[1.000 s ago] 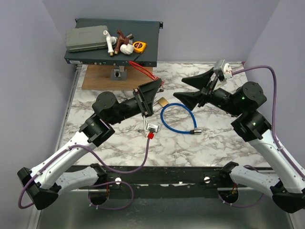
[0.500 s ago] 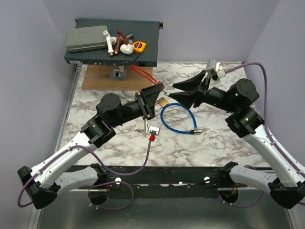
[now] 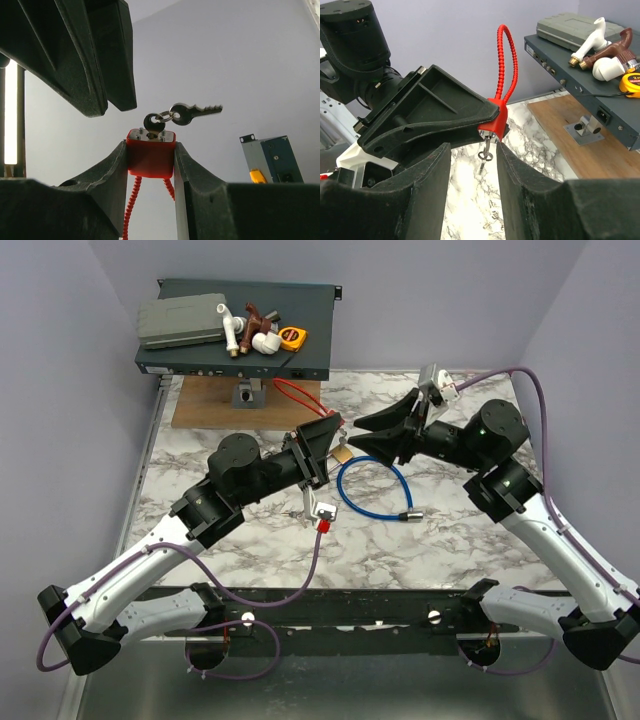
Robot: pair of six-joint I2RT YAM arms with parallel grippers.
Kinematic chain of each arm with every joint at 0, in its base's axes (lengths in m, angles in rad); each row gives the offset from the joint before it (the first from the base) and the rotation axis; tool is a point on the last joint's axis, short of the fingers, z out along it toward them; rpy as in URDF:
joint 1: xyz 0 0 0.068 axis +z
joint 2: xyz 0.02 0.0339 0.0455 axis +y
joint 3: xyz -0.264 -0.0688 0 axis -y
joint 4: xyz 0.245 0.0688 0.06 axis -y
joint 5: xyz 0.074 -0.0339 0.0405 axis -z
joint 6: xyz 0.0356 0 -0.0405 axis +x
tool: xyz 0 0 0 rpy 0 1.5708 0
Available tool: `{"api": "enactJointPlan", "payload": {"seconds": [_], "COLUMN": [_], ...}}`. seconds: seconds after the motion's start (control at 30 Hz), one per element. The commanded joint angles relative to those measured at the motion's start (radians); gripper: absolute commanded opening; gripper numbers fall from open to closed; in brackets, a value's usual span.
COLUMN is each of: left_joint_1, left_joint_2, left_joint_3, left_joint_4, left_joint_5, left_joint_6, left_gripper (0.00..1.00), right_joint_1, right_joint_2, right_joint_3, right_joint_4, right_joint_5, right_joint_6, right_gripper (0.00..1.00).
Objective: Unlock with the key
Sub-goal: Unlock the lock.
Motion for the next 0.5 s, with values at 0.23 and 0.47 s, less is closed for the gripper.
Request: {"api": "enactJointPlan", "payload": {"seconds": [0.23,0.47], "left_joint_1": [-0.013,-0.022], "left_joint_2": [0.004,0.005], "left_joint_3": [0.035,0.025], "left_joint_4": [0.014,0.030], "left_joint_5": [-0.021,-0.018], "left_joint_6": [0.005,0.013], "left_gripper": [0.00,0.00], "right_joint_1": [-0.005,-0.005], "right_joint_2": [0.018,0.025], "right_joint_3": [-0.041,-0.035], "right_joint_4": [0.014,0.030], "right_joint_5": [0.053,0.047], "right_joint_6": [-0.055,-0.050], "right_gripper": [0.54,0.46]}}
